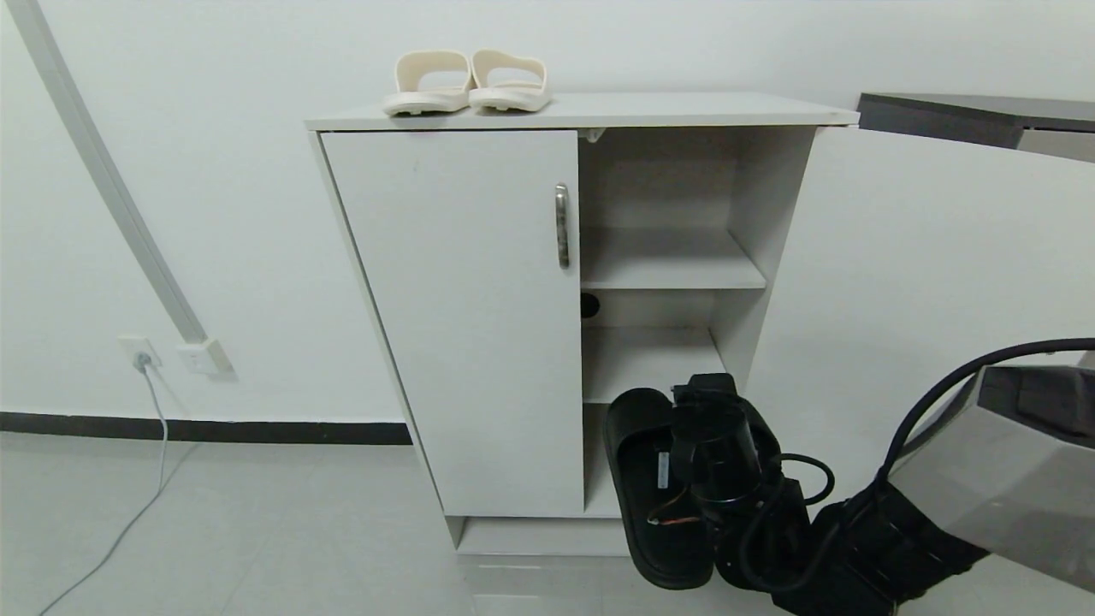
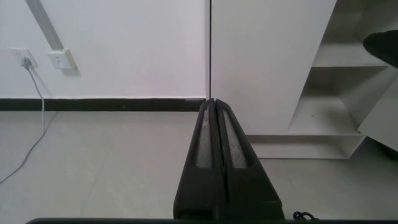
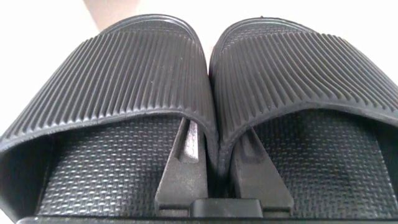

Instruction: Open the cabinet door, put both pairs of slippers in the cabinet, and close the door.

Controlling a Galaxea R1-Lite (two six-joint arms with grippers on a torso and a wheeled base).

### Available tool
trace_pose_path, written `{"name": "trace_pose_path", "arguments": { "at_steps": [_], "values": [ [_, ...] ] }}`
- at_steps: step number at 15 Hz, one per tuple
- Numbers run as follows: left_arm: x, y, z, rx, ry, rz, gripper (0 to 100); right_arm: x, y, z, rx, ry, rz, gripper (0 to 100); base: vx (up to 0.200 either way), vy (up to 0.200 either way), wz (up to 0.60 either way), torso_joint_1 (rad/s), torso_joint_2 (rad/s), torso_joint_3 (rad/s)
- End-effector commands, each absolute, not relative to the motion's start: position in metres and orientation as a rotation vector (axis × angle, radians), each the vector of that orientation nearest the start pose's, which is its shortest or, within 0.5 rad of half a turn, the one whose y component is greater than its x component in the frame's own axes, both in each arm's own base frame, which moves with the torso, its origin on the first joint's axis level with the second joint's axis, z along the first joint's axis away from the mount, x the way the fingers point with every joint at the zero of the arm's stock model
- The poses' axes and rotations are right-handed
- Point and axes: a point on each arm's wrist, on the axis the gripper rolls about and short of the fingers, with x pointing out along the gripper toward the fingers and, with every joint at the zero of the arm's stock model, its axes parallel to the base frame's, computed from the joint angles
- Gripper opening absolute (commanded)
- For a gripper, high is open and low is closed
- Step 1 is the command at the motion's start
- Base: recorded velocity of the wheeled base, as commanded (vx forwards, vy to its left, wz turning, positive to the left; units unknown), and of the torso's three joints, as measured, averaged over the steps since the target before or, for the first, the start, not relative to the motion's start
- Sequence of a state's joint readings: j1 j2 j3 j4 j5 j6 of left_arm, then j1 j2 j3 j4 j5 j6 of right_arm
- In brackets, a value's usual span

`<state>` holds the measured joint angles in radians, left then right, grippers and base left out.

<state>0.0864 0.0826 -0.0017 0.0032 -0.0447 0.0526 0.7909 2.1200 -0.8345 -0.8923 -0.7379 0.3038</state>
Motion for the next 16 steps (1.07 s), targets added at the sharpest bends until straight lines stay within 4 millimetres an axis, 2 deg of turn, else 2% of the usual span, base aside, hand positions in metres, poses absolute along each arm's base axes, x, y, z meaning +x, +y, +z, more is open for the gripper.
{"name": "trace_pose_path", "arguments": {
  "at_steps": [1,5,10,16],
  "values": [
    [-0.016,-0.002,0.077,0.046,0.090,0.041,0,0.277,0.251,0.065,0.026,0.297,0.002,0,0.000,0.000,0.00,0.000,0.00,0.000],
    [-0.016,-0.002,0.077,0.046,0.090,0.039,0,0.282,0.253,0.060,0.029,0.301,0.006,0,0.000,0.000,0.00,-0.001,0.00,-0.027],
    [-0.016,-0.002,0.077,0.046,0.090,0.039,0,0.286,0.254,0.062,0.040,0.294,0.010,0,0.000,0.000,0.00,0.002,0.00,-0.180],
    [-0.016,-0.002,0.077,0.046,0.090,0.041,0,0.290,0.256,0.054,0.043,0.292,0.026,0,0.000,0.000,0.00,0.004,0.00,-0.198]
  ]
}}
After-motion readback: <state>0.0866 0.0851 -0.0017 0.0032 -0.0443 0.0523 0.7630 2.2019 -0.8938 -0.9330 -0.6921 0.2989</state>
